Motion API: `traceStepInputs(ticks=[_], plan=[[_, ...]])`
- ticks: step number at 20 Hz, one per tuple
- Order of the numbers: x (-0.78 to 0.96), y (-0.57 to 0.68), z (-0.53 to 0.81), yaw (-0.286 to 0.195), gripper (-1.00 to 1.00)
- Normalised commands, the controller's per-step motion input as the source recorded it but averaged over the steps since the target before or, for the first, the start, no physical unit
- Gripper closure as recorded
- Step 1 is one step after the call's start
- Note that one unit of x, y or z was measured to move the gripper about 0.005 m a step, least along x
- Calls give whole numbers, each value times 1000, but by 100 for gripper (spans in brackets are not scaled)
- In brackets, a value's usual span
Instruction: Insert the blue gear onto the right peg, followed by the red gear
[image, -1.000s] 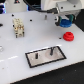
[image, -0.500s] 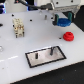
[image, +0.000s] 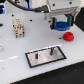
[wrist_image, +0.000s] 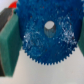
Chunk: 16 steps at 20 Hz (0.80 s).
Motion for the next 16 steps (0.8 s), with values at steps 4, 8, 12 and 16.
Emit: traceStepInputs(ticks=[4,8,12,16], plan=[[798,-239,233,0,100],[763,-281,167,0,100],[650,-273,84,0,100],[531,-252,23,0,100]])
